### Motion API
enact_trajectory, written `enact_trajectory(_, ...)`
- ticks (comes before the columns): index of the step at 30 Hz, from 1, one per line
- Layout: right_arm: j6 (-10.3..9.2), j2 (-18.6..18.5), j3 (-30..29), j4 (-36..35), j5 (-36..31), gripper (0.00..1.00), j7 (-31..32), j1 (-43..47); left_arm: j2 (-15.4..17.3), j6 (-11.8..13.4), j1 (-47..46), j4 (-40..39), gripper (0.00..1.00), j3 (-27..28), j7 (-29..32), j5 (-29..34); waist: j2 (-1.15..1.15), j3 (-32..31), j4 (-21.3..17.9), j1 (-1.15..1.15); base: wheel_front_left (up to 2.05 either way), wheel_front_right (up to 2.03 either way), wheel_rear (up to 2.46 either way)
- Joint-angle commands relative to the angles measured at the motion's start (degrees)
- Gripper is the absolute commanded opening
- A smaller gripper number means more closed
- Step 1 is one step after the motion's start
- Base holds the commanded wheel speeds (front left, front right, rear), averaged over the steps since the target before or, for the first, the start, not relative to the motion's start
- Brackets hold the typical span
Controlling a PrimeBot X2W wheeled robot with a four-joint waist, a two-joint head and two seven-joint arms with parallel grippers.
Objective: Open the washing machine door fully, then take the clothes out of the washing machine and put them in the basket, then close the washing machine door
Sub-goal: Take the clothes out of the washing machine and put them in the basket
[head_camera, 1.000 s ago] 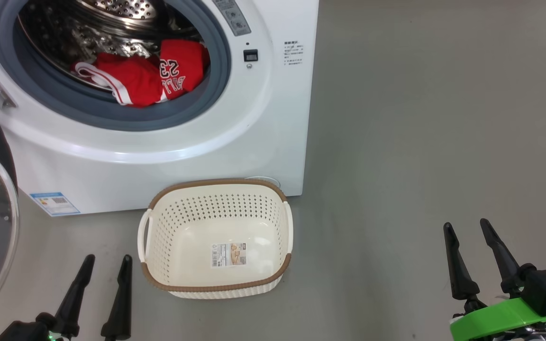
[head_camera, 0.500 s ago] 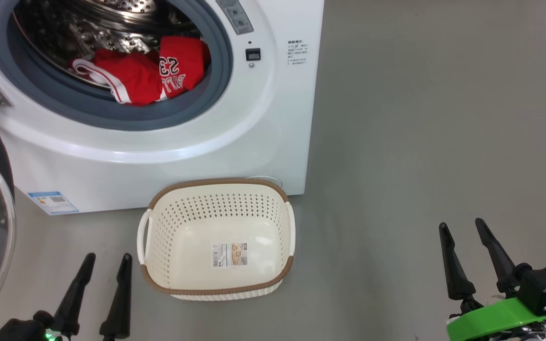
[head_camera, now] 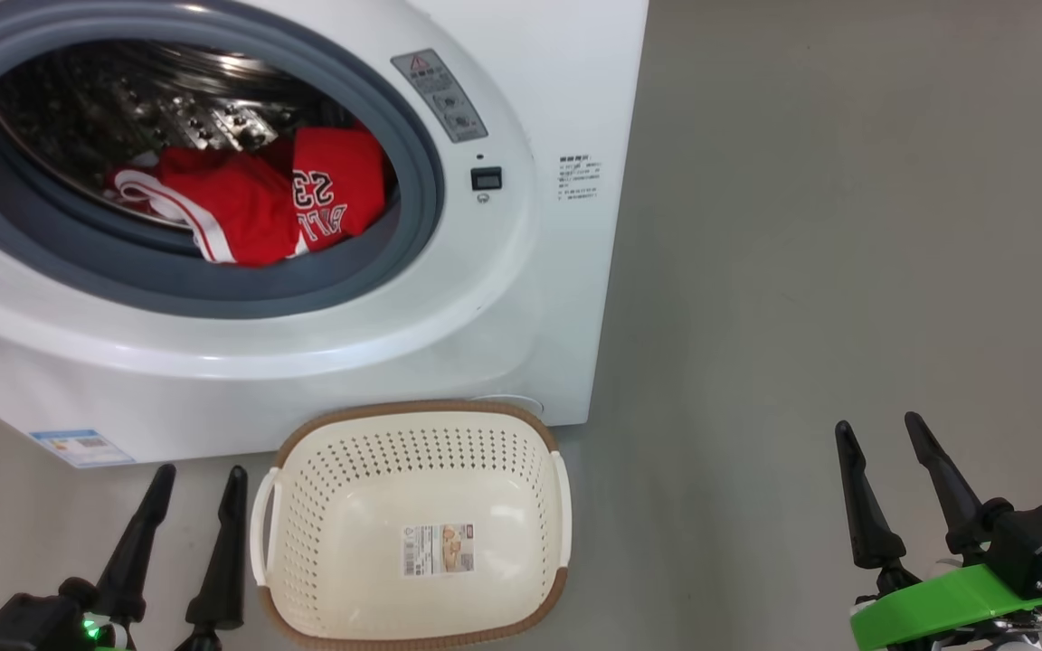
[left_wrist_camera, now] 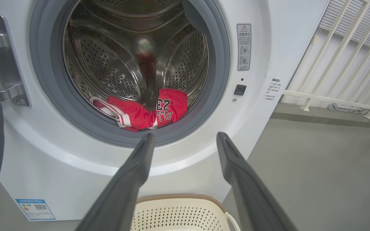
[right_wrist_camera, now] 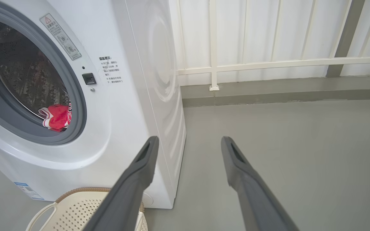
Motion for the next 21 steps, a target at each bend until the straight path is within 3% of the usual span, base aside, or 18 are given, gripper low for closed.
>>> enact_trajectory(1,0.37,-0.5,1.4,-1.4,0.6,1.00,-0.4,-2.1,0.7,0.1,-1.8,-1.2,1.00,2.3,-0.3,0.6,0.00,0.0,0.0,0.00,0.66,-0.66,0.00)
enact_trajectory(15,0.37,-0.5,1.6,-1.3,0.6,1.00,-0.4,-2.0,0.3,0.1,-1.8,1.7,1.00,2.4,-0.3,0.6,0.00,0.0,0.2,0.00,0.10,-0.10,0.00)
enact_trajectory(21,0.37,-0.5,1.8,-1.3,0.6,1.00,-0.4,-2.2,1.1,0.1,-3.1,5.9,1.00,-0.2,-0.3,-0.3,0.00,0.7,-0.3,0.00,0.00,0.00,0.00)
